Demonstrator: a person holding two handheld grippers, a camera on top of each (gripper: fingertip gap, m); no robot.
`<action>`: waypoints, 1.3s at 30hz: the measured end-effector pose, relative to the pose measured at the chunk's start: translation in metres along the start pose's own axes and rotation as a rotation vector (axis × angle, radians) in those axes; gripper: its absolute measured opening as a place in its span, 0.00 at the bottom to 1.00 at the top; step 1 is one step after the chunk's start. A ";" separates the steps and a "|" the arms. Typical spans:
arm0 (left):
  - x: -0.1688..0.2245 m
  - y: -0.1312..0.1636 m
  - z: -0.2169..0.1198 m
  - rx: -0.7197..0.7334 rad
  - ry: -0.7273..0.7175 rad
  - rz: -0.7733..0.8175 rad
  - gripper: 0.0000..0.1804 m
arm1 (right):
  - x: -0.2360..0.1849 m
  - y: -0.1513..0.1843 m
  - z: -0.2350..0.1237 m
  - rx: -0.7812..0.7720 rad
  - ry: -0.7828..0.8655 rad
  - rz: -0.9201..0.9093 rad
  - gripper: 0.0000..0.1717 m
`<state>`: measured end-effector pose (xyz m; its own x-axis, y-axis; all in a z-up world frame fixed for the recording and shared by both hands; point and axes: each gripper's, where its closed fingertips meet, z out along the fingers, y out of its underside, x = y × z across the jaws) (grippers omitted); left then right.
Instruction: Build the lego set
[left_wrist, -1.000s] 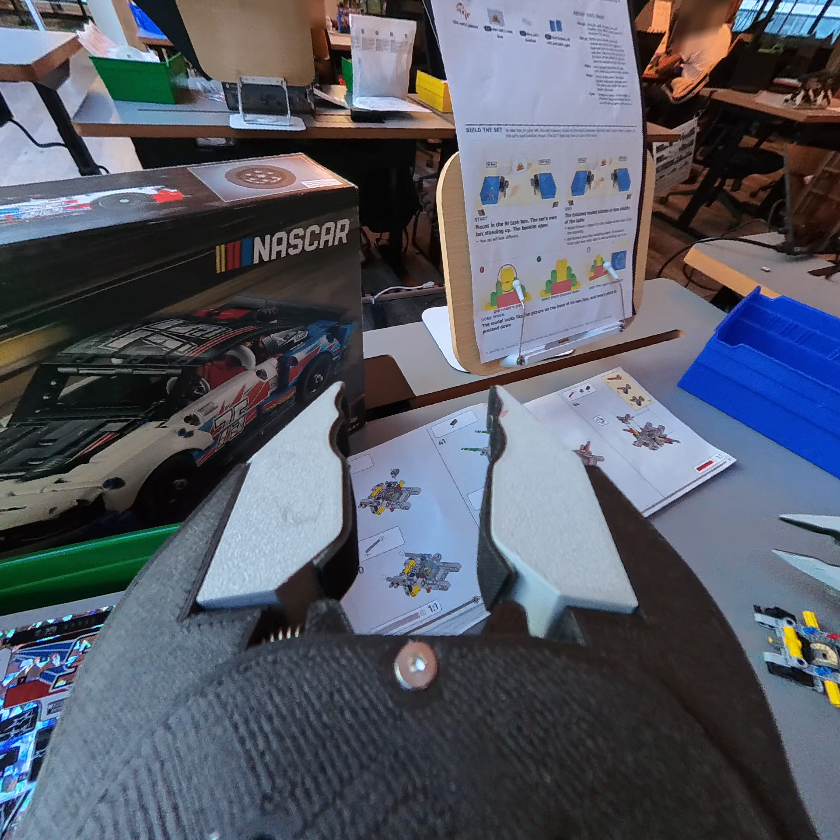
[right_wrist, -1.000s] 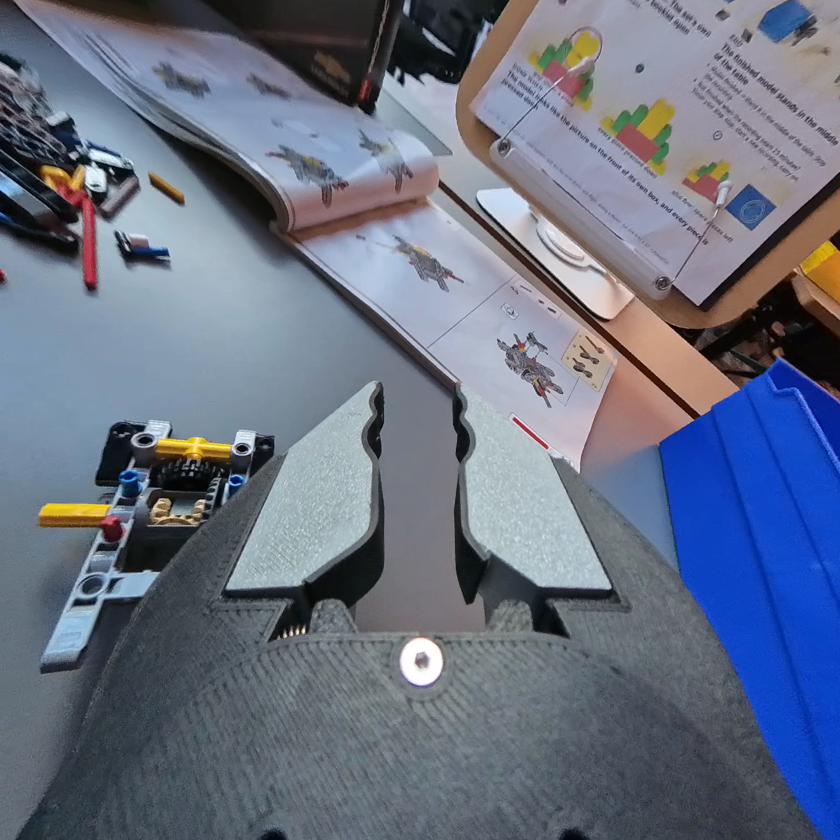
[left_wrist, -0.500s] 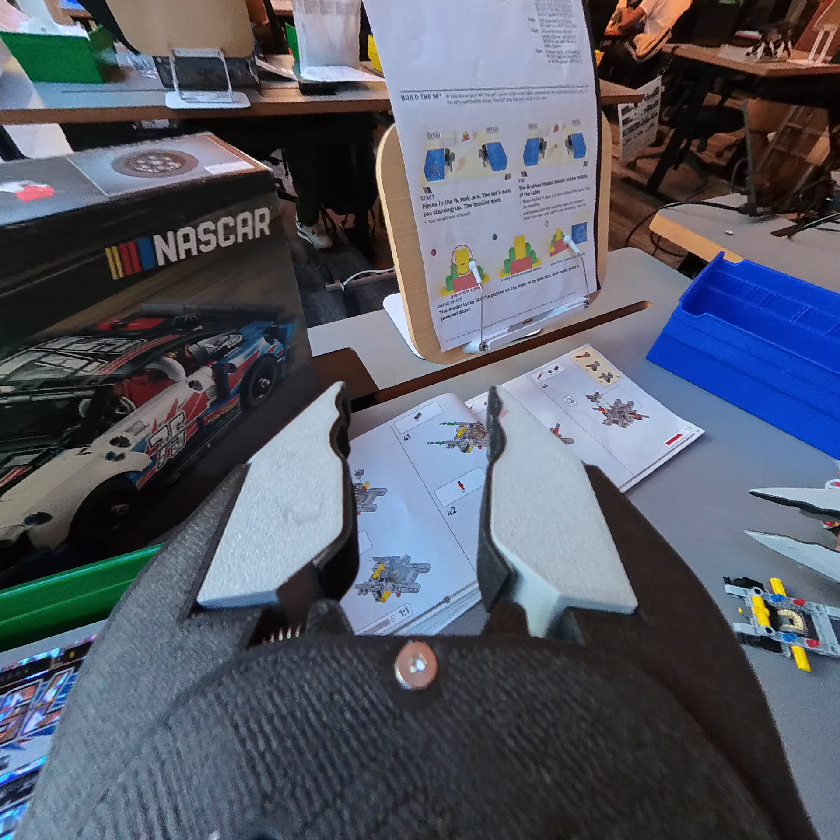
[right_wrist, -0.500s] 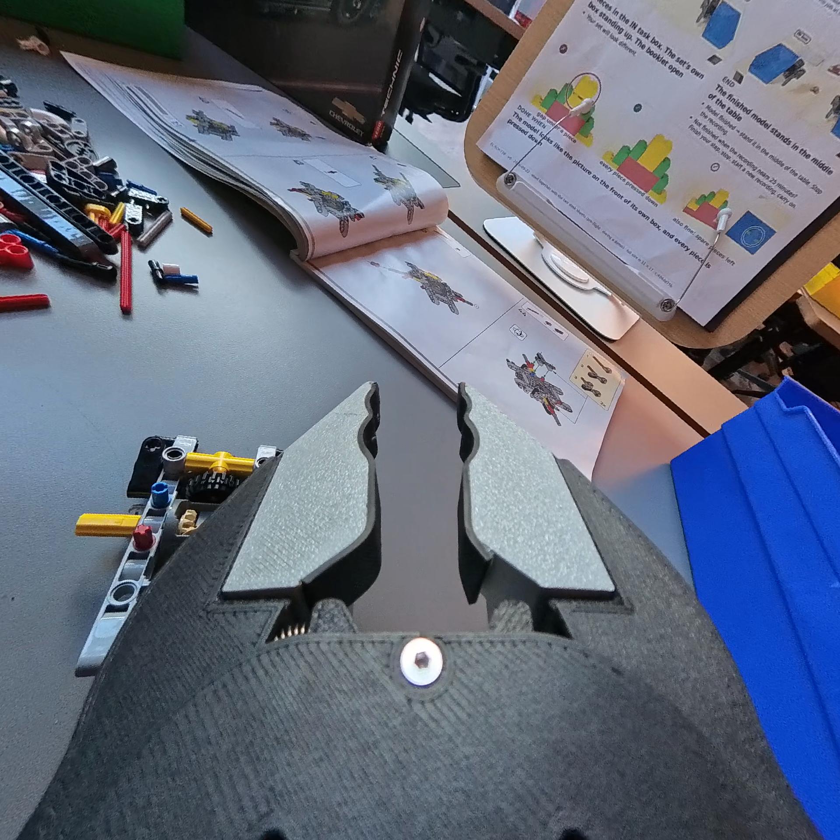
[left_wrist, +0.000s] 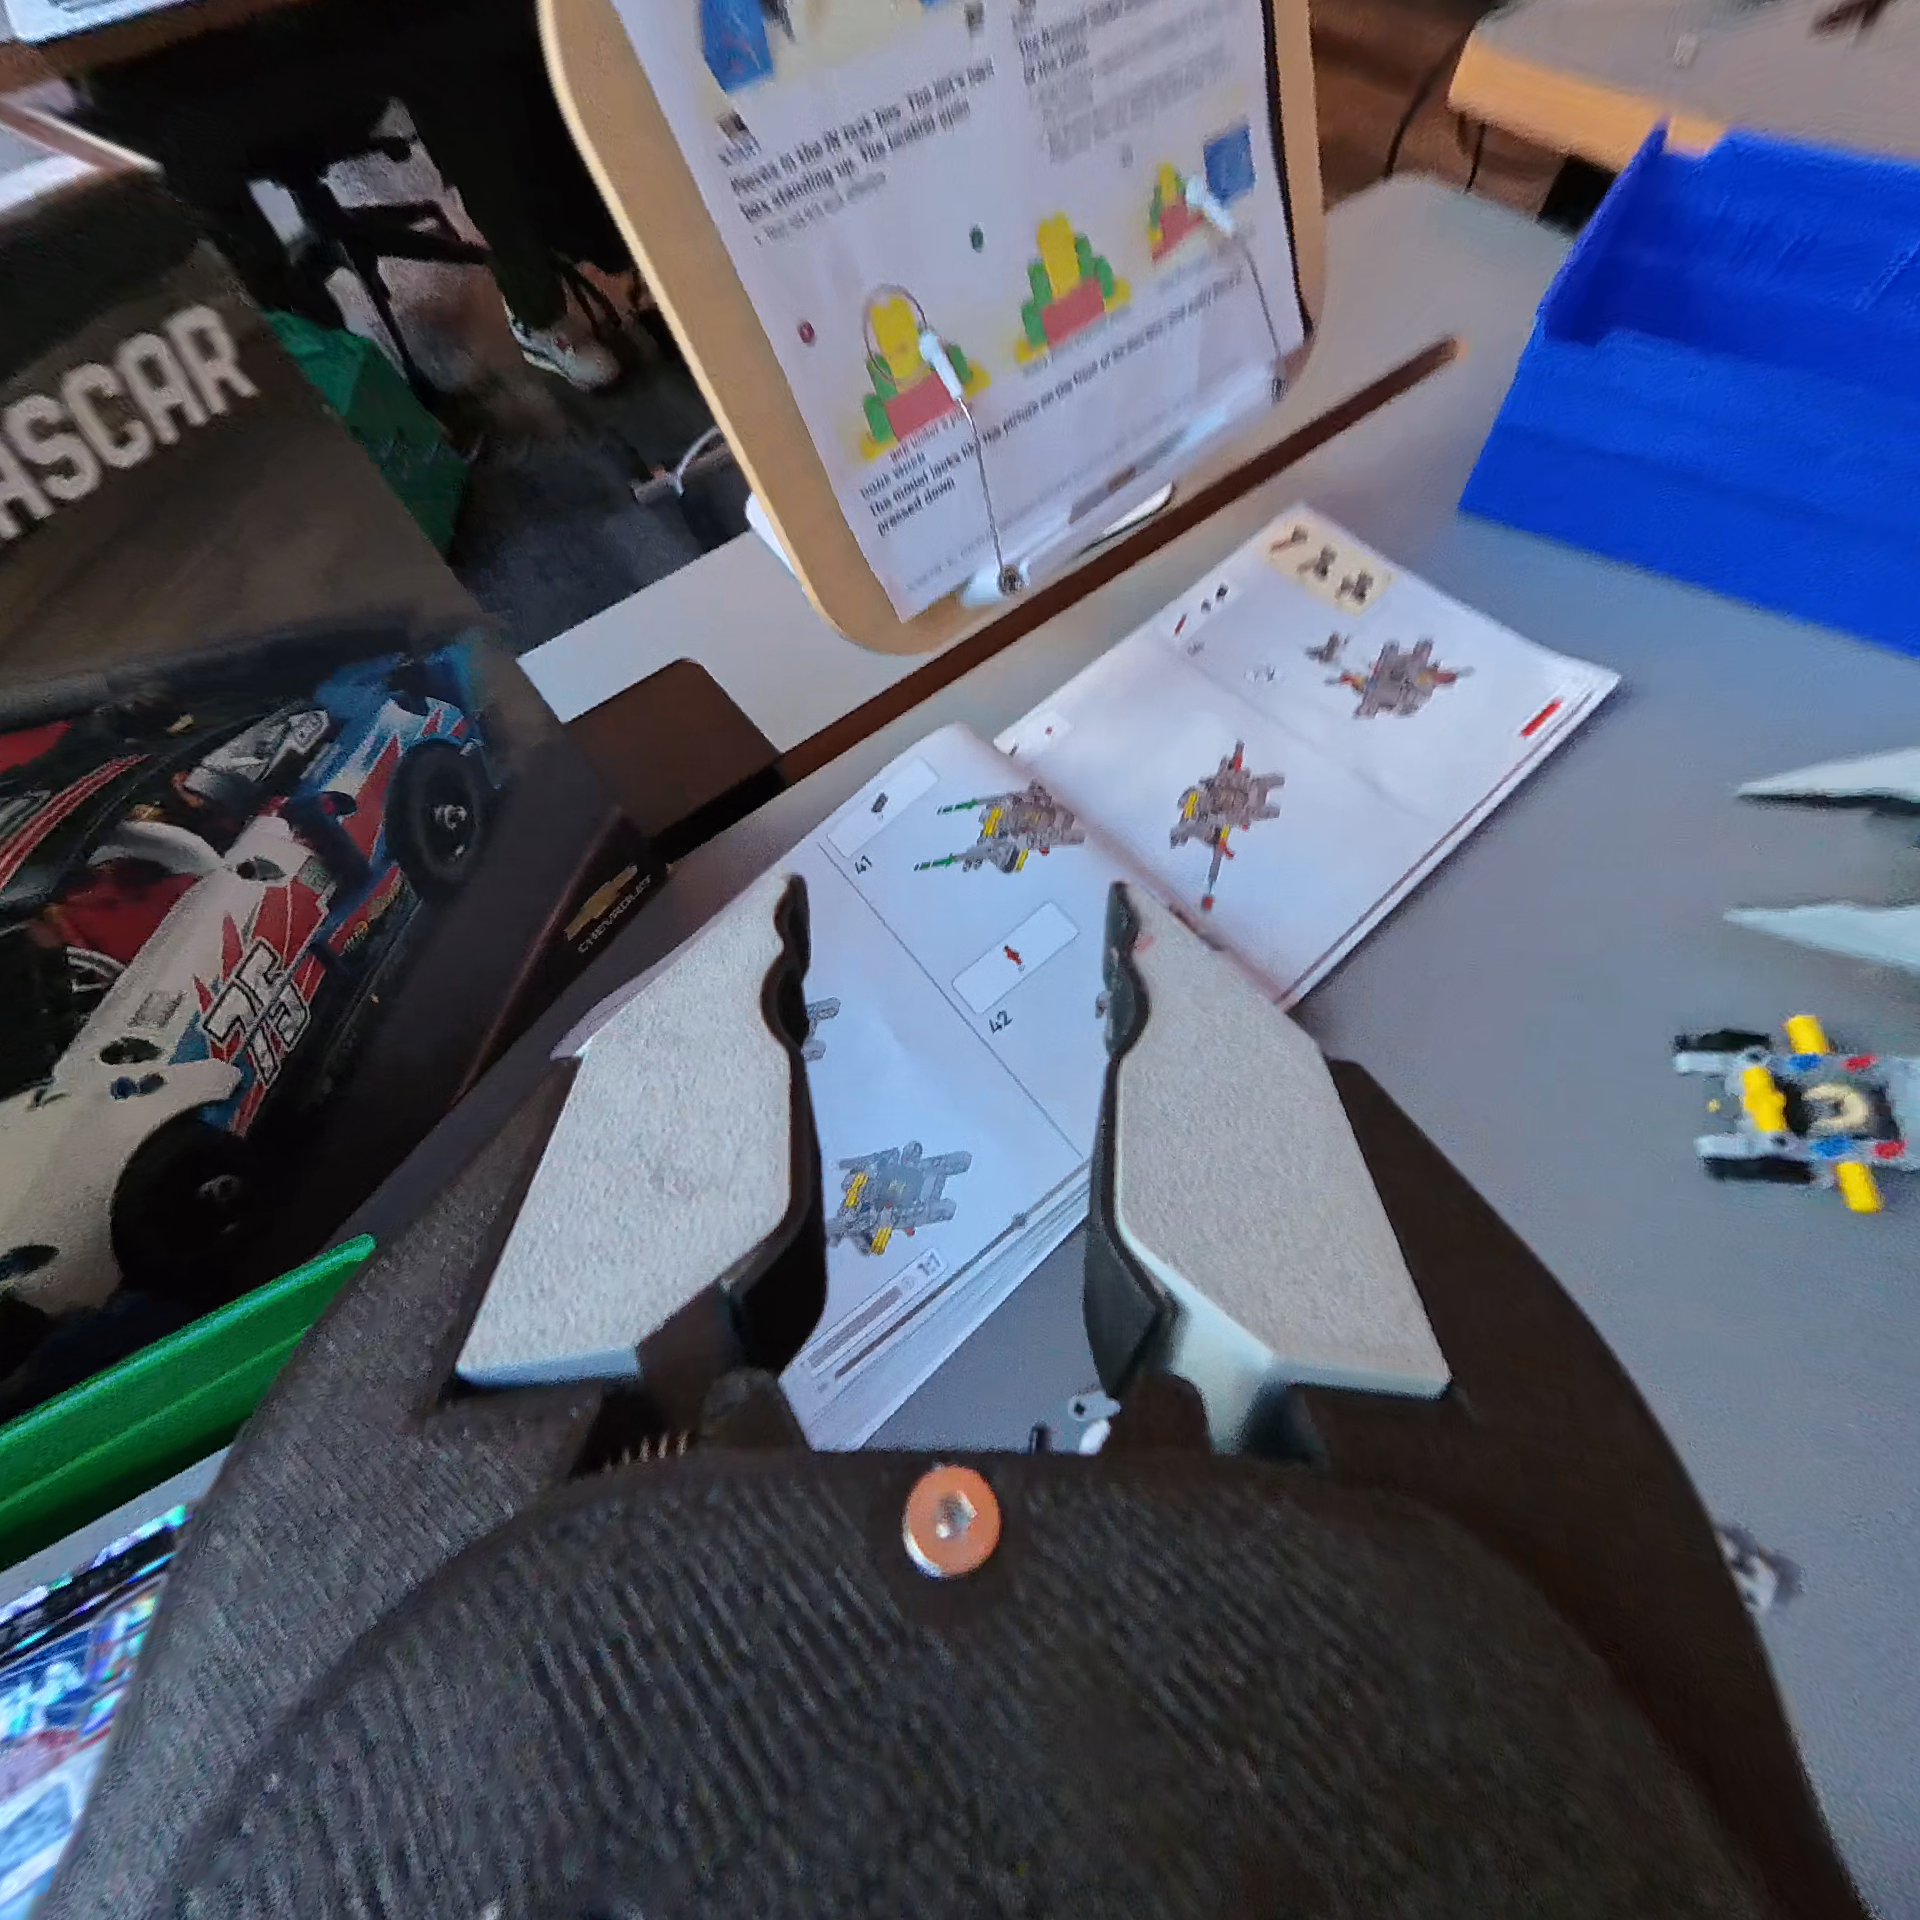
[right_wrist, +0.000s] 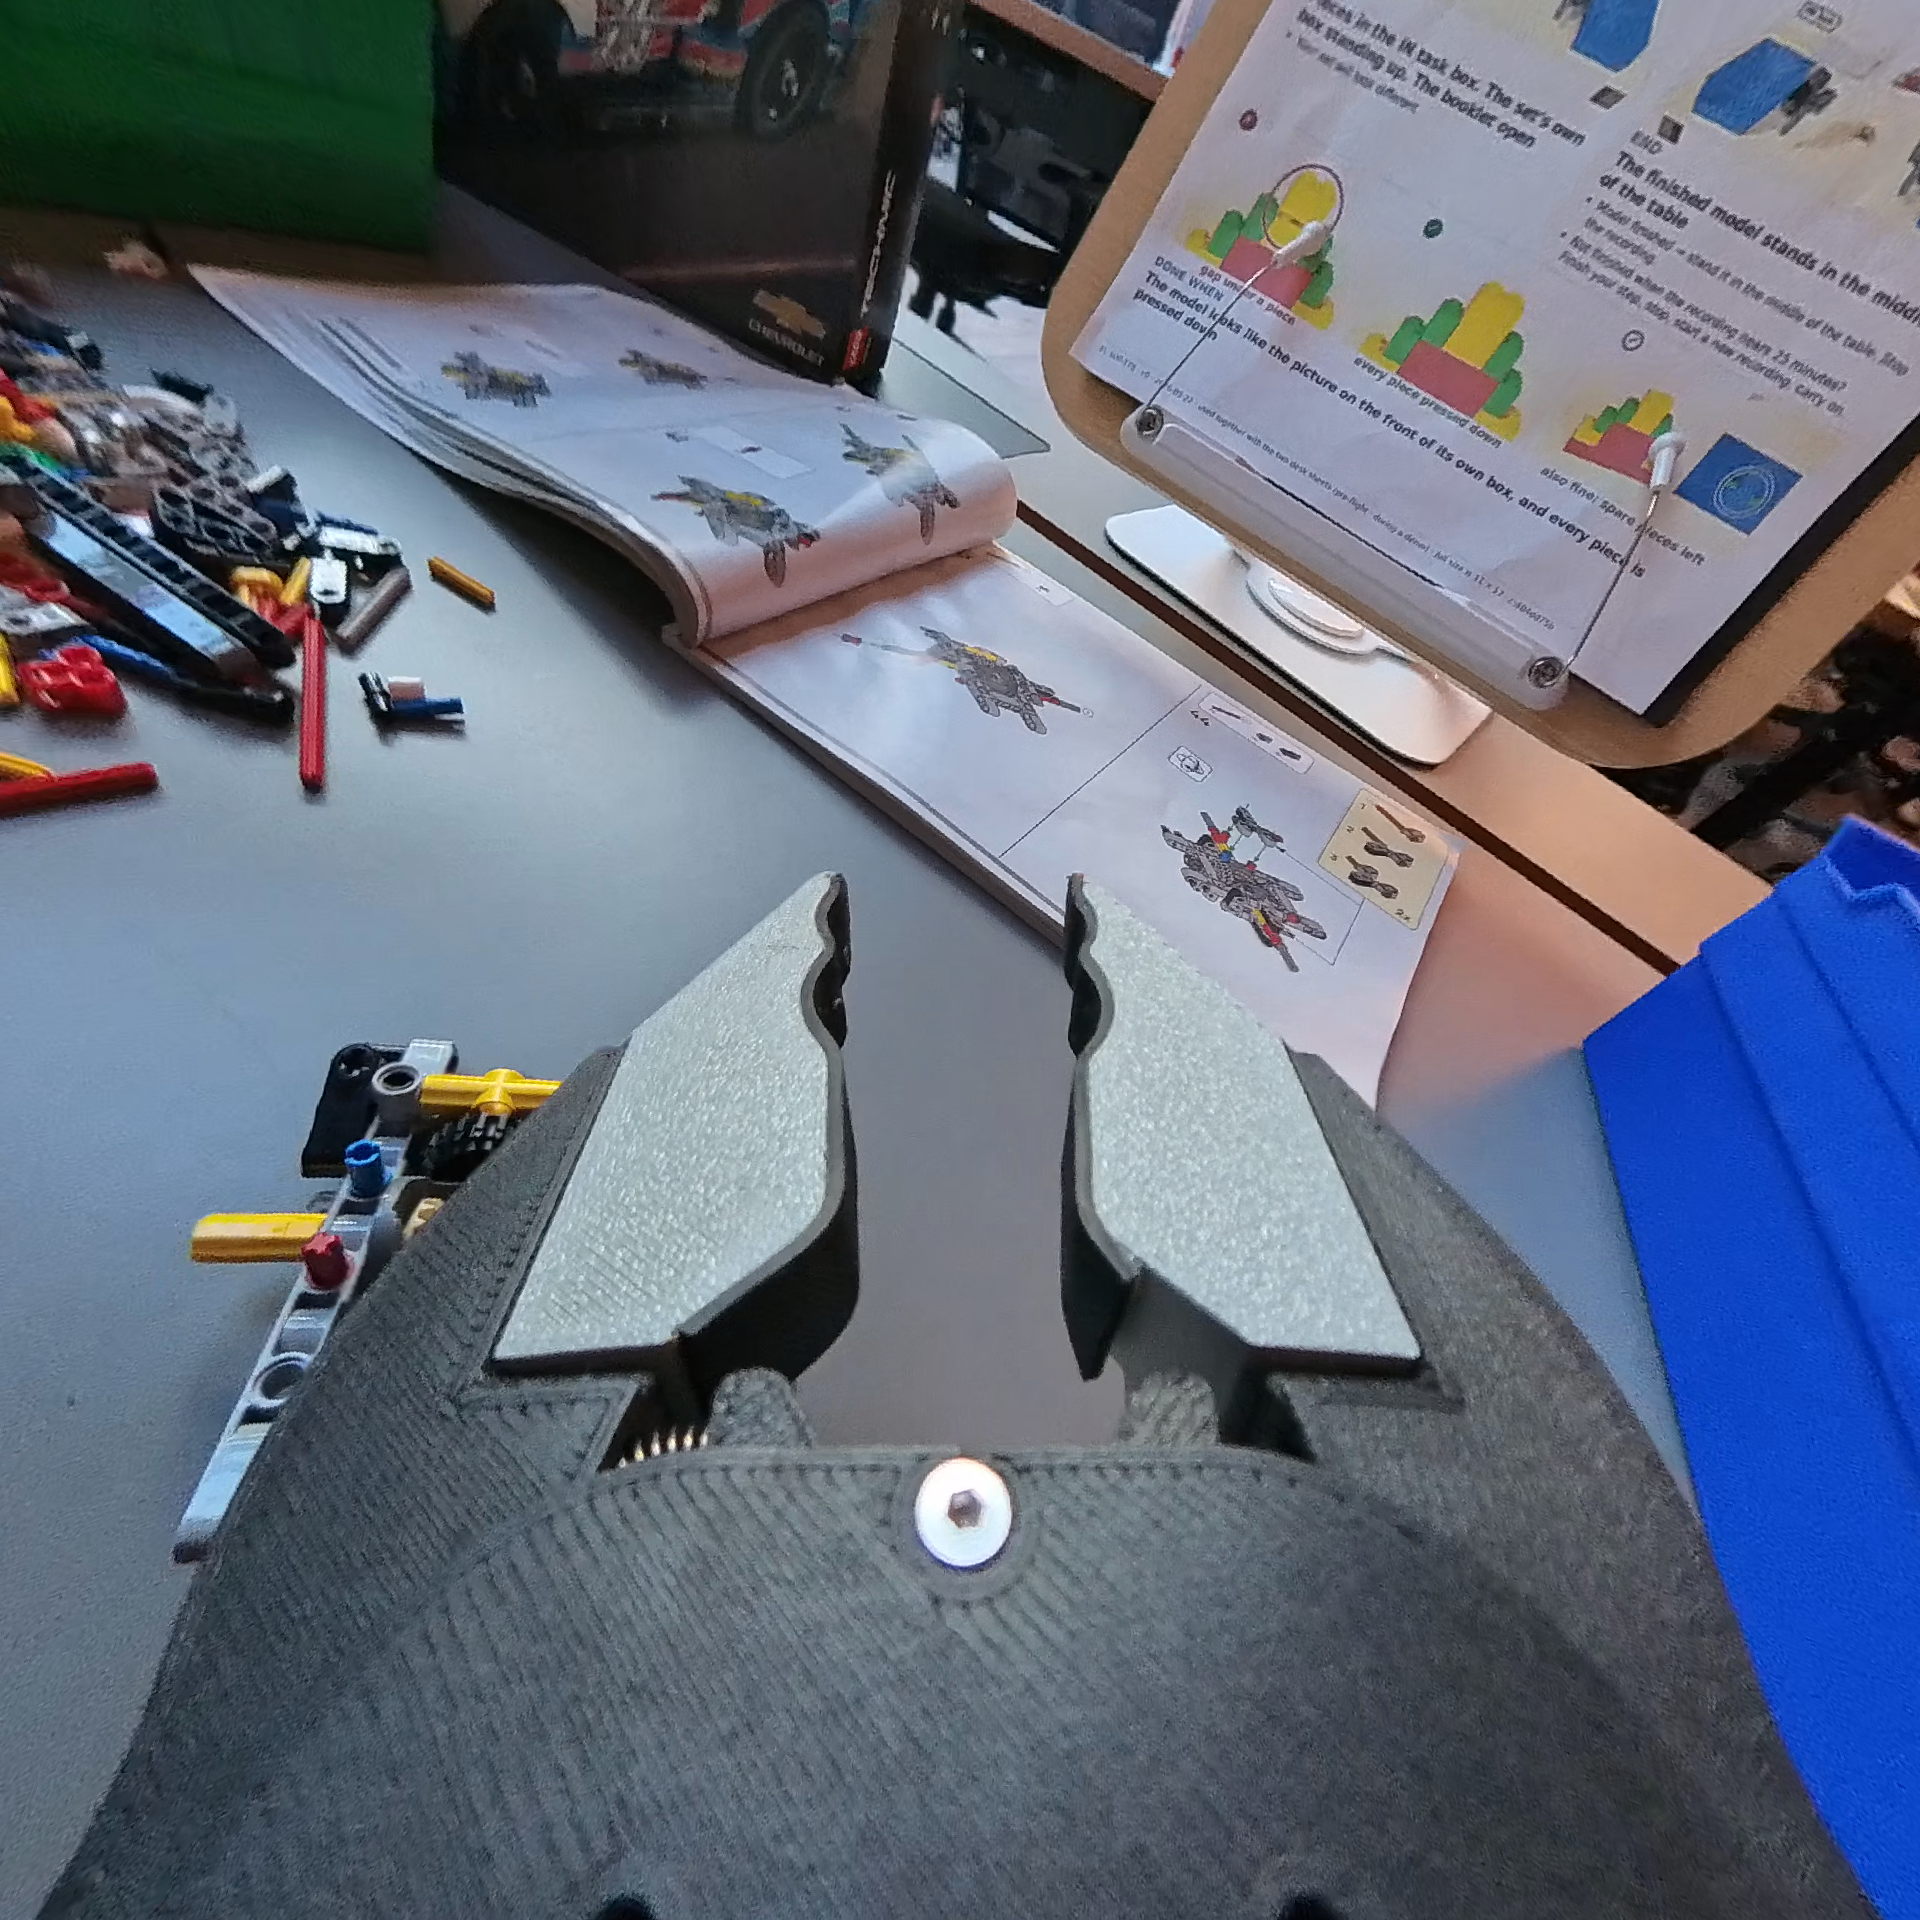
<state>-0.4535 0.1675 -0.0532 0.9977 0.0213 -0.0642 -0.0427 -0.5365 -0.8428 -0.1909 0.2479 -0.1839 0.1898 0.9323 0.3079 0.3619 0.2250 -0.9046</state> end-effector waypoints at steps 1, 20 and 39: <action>0.003 0.002 0.004 -0.020 -0.008 0.025 0.31 | 0.001 -0.001 -0.001 0.011 -0.008 0.024 0.22; 0.052 -0.011 0.009 0.012 0.135 0.099 0.16 | -0.119 -0.046 -0.035 0.145 -0.442 -0.097 0.06; 0.013 -0.037 -0.057 0.230 0.136 0.026 0.18 | -0.310 -0.072 -0.022 -0.036 -0.854 -0.062 0.10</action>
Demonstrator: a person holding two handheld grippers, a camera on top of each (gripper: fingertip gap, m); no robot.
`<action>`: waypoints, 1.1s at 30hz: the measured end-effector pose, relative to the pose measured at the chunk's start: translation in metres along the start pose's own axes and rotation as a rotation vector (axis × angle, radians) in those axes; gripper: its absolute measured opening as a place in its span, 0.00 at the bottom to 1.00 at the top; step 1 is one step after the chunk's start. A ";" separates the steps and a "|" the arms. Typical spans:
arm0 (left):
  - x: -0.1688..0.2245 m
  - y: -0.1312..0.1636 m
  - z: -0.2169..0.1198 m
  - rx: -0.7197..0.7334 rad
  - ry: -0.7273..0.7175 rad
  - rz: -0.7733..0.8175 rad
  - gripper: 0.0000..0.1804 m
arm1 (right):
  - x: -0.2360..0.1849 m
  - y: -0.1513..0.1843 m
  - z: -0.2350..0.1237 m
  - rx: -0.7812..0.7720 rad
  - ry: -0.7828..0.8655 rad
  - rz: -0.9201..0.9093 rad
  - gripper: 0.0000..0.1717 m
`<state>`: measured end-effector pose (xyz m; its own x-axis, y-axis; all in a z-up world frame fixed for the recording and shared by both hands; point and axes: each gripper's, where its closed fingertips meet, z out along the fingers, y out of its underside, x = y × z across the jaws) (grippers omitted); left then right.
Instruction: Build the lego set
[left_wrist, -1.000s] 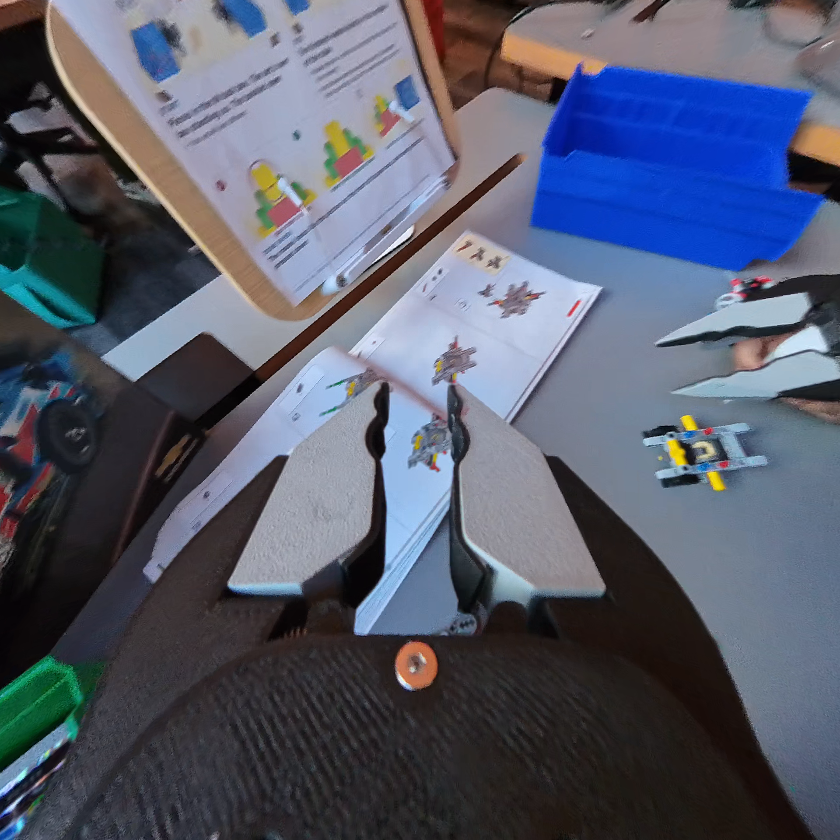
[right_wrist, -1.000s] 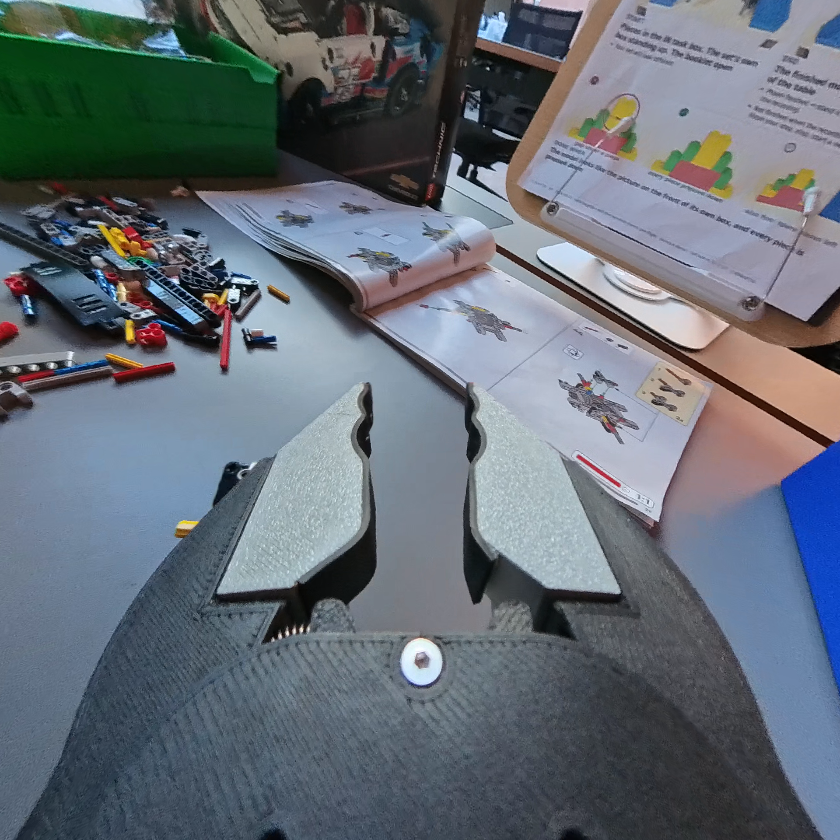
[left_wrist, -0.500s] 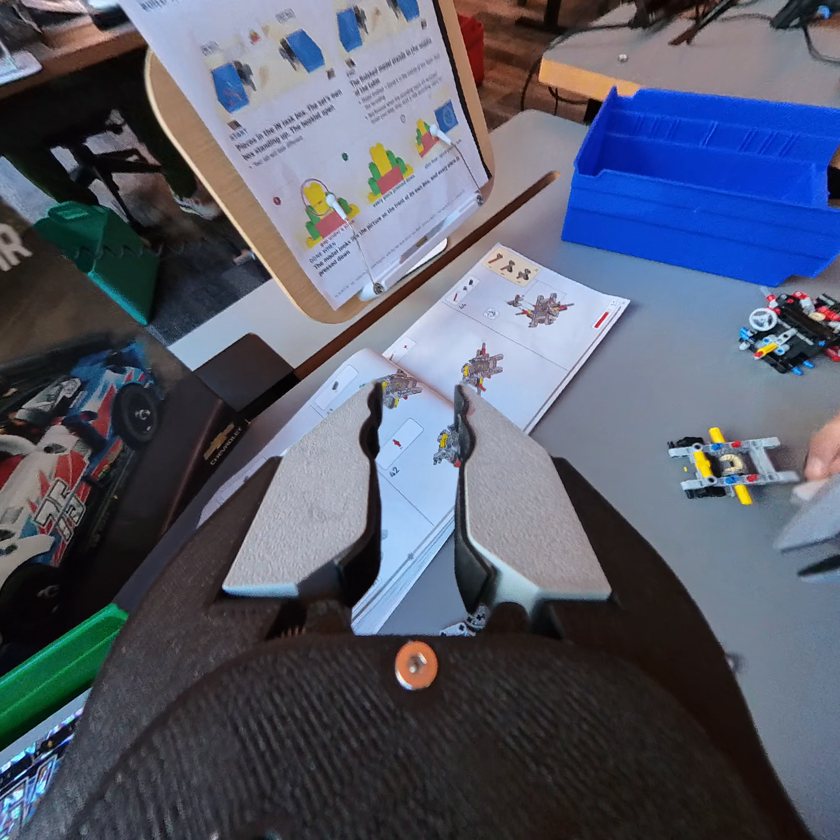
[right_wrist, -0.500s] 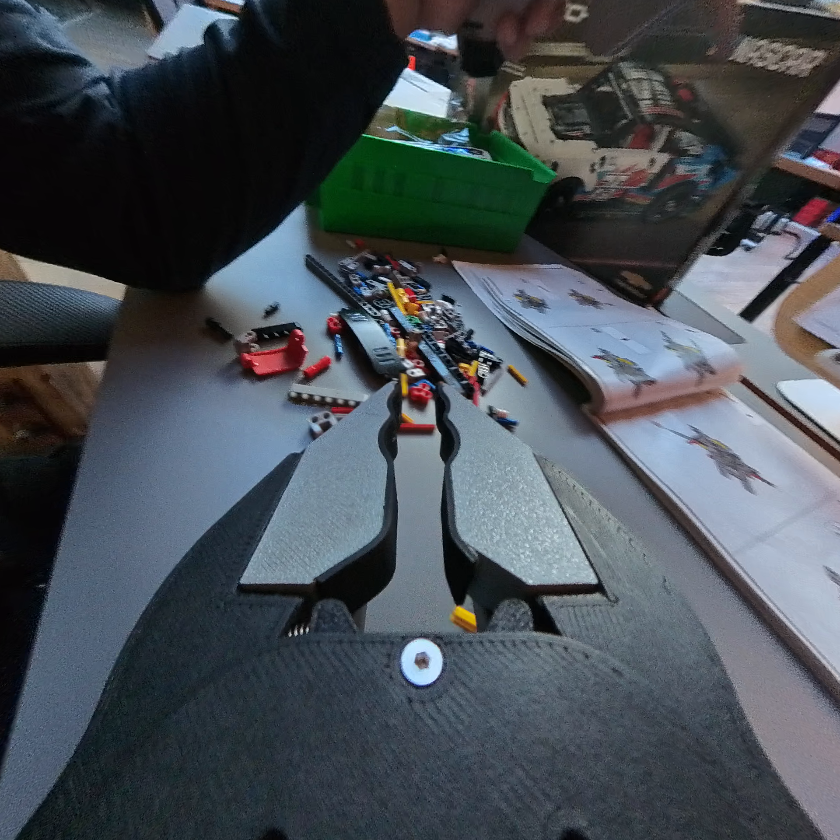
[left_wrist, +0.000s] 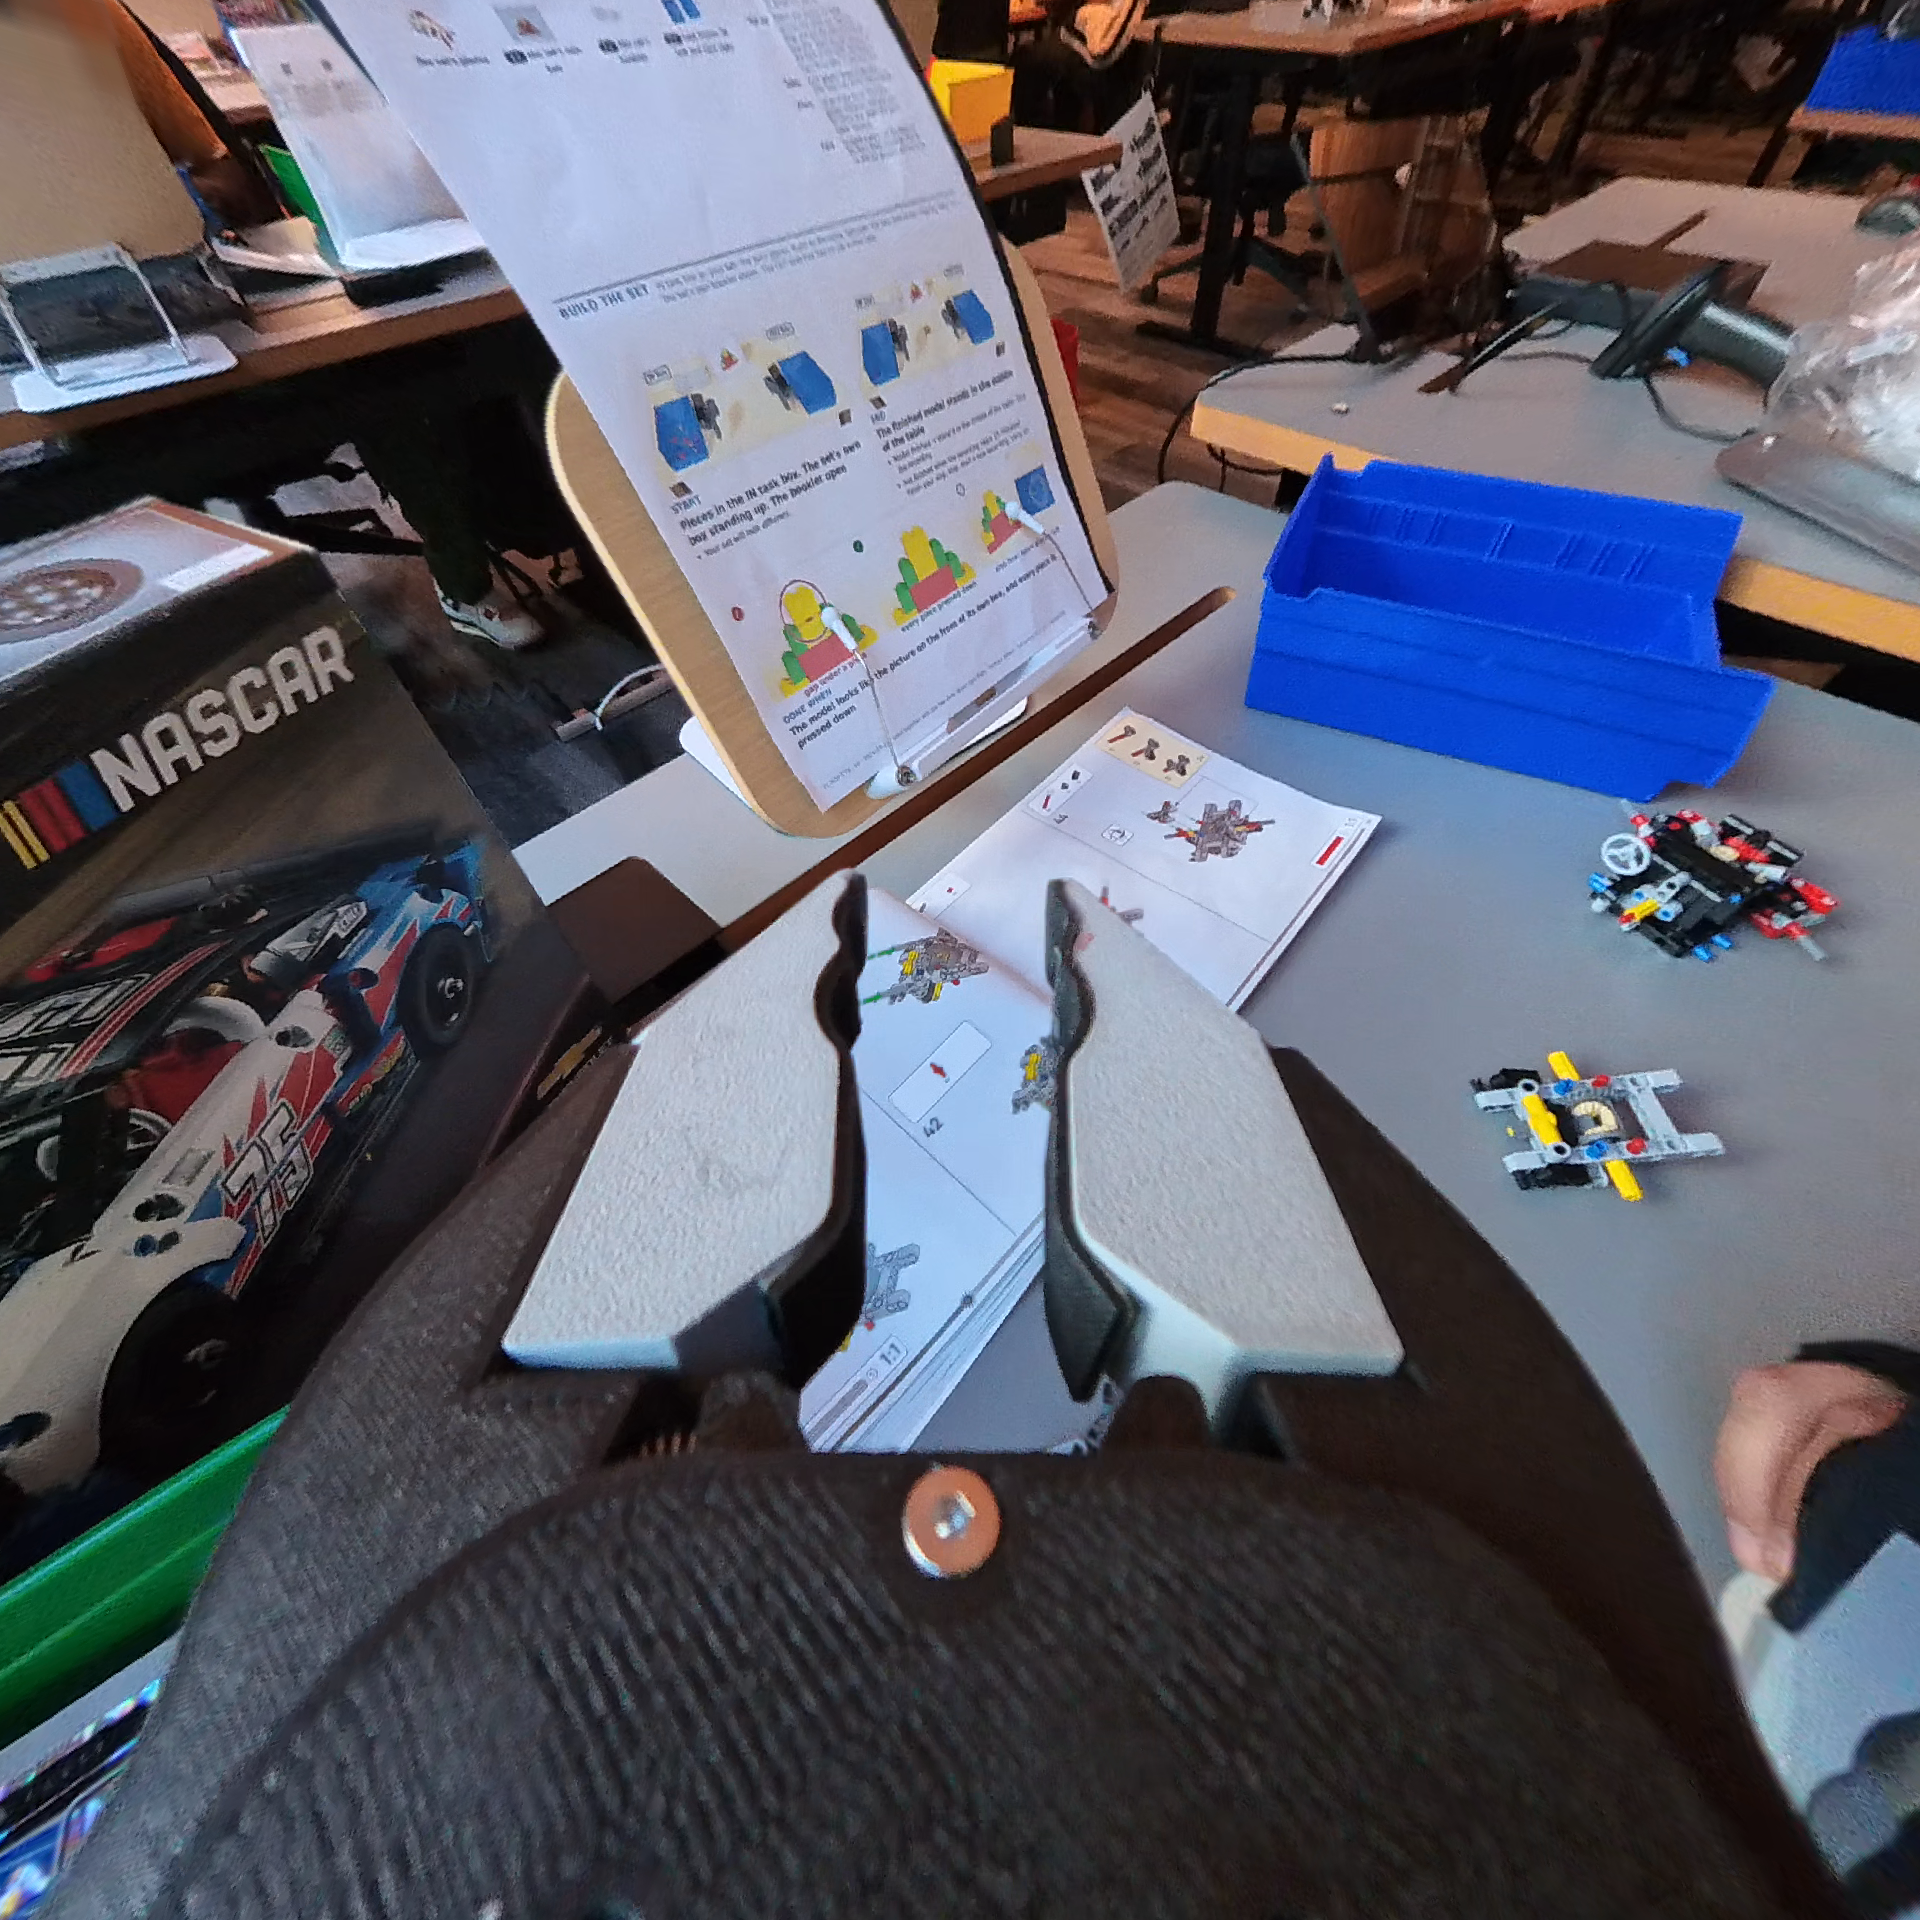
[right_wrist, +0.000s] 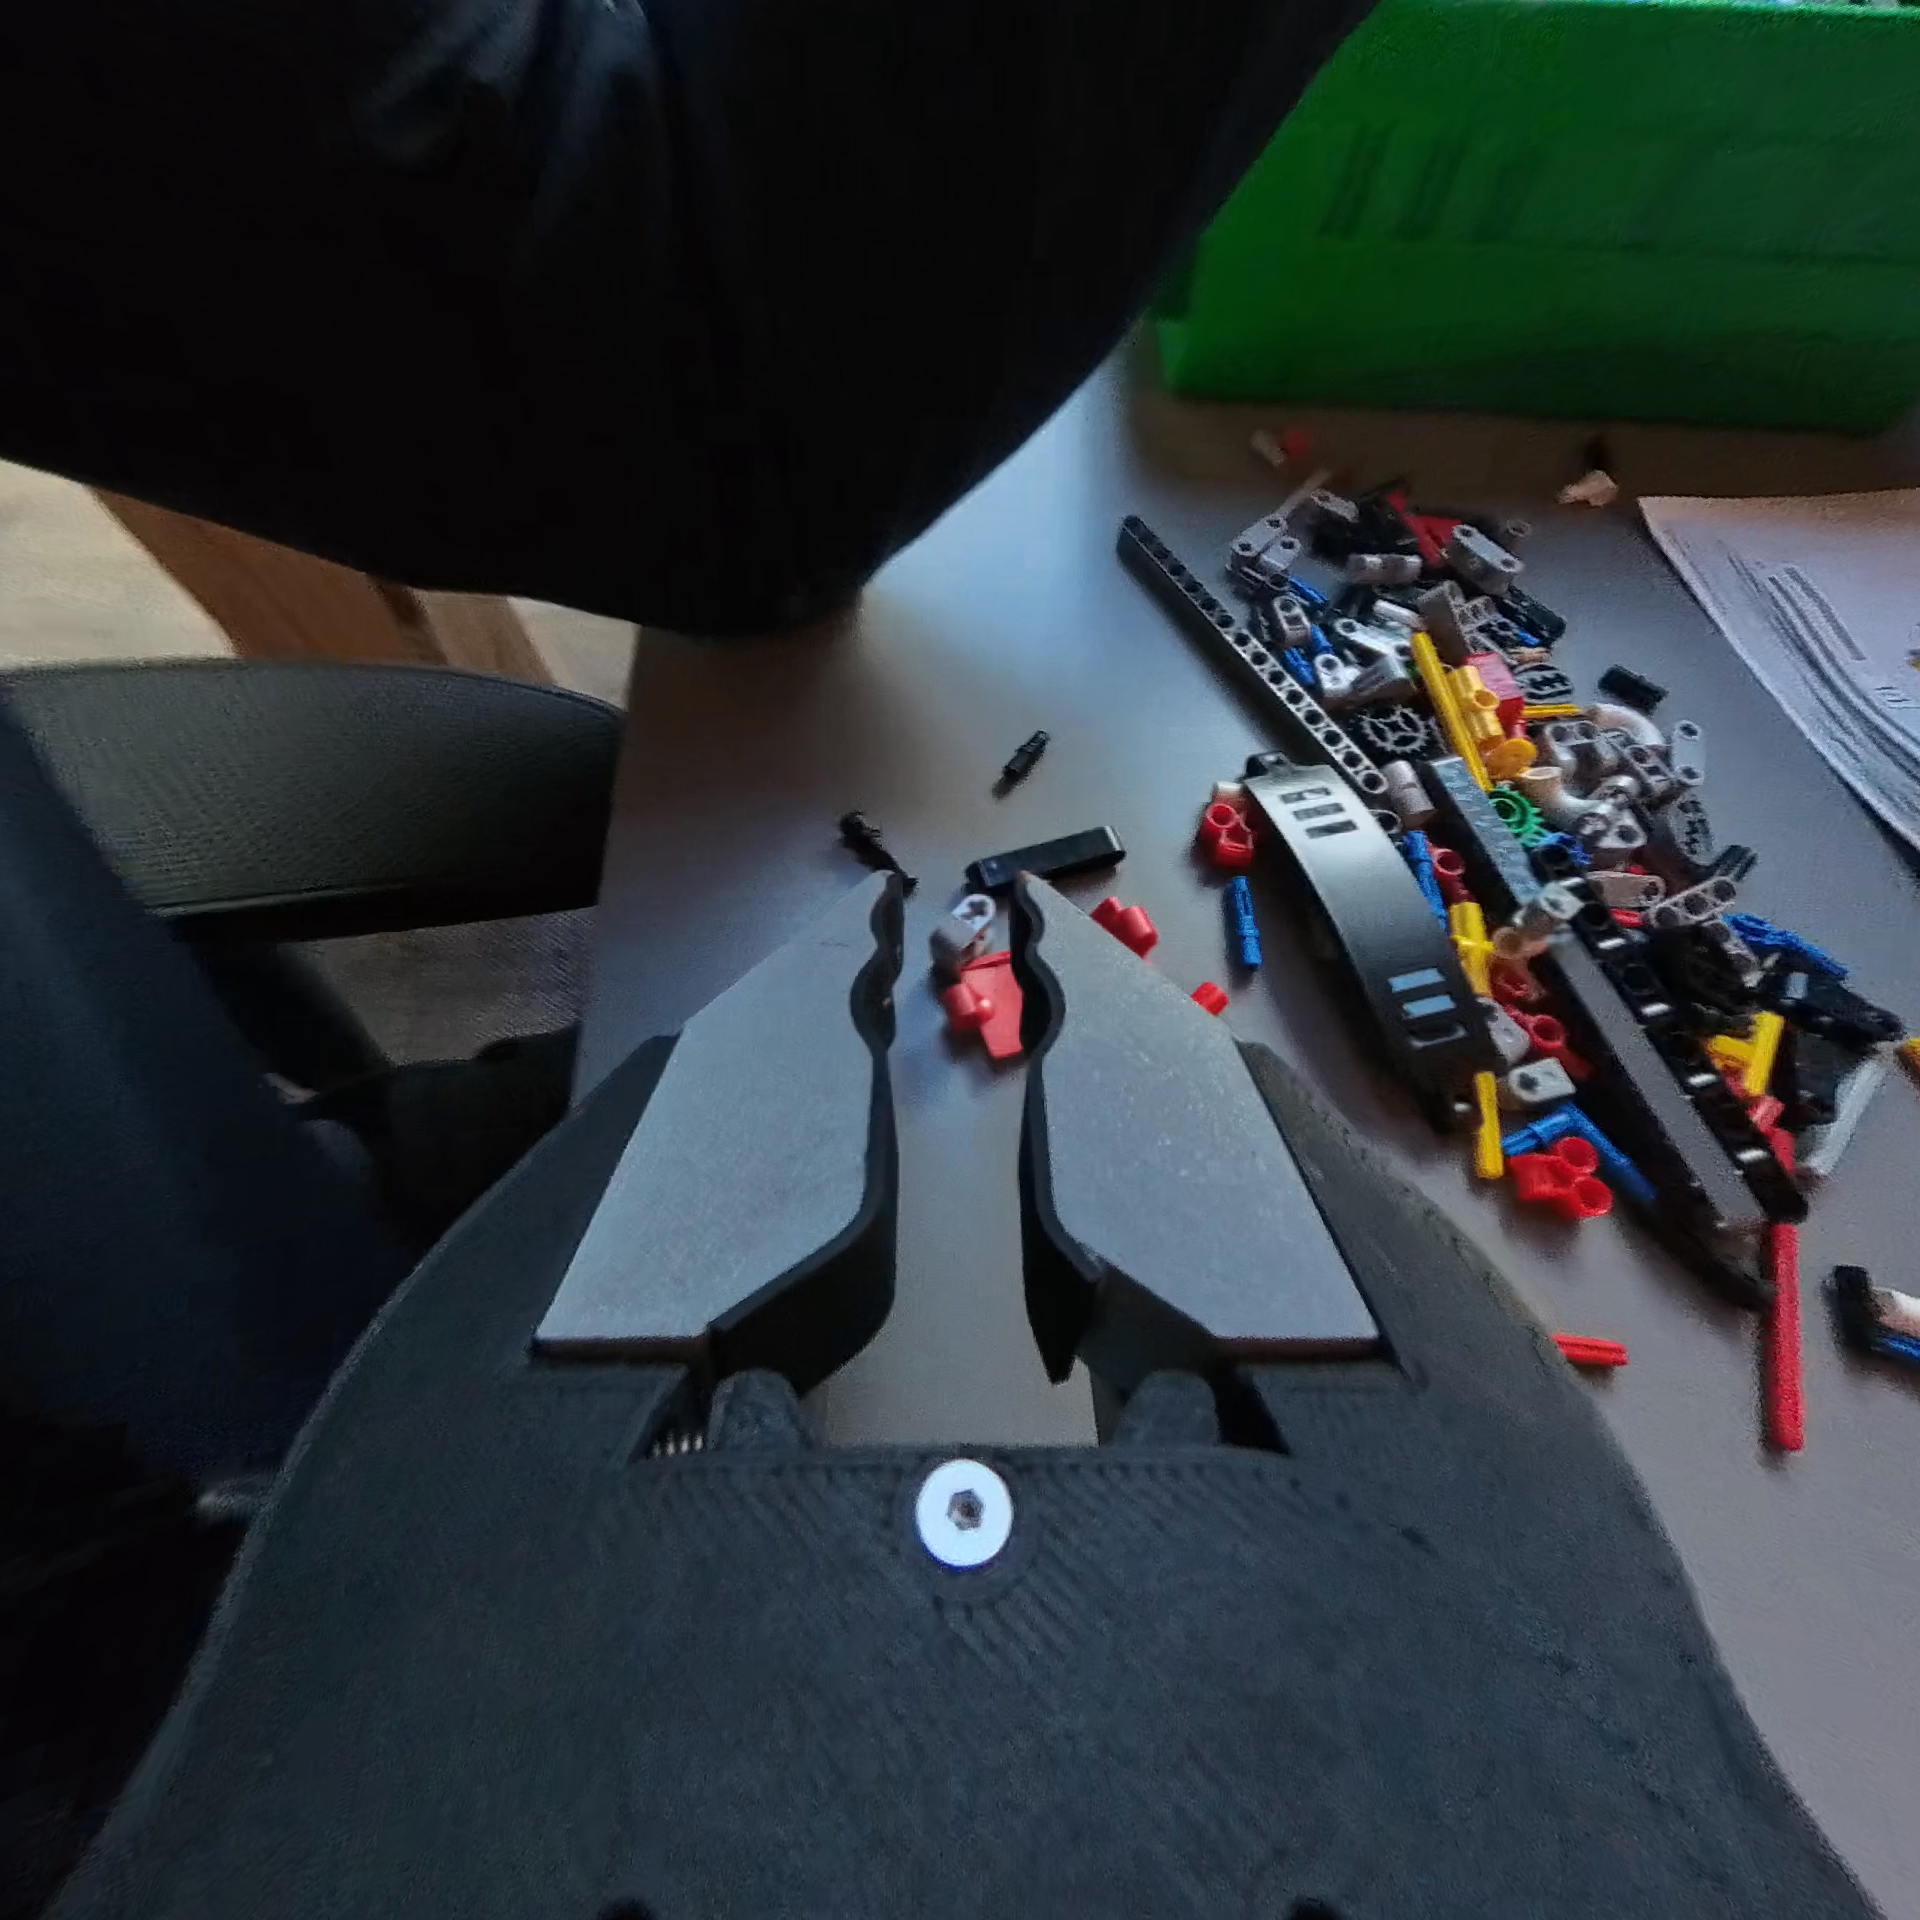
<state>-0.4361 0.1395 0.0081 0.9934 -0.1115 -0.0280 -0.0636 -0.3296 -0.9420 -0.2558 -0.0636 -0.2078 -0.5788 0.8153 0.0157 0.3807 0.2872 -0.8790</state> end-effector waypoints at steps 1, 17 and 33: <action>-0.001 -0.002 -0.002 0.011 0.003 -0.003 0.18 | 0.002 0.001 0.005 -0.024 0.023 -0.021 0.10; -0.009 -0.002 -0.028 0.008 -0.019 0.095 0.22 | 0.111 0.002 -0.026 -0.122 0.212 0.107 0.12; -0.033 -0.004 -0.026 0.007 -0.131 0.110 0.25 | 0.156 -0.024 0.047 -0.235 0.005 0.160 0.09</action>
<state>-0.4709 0.1198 0.0217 0.9845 -0.0231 -0.1738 -0.1722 -0.3153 -0.9332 -0.3892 0.0336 -0.2069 -0.4944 0.8620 -0.1116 0.6244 0.2629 -0.7355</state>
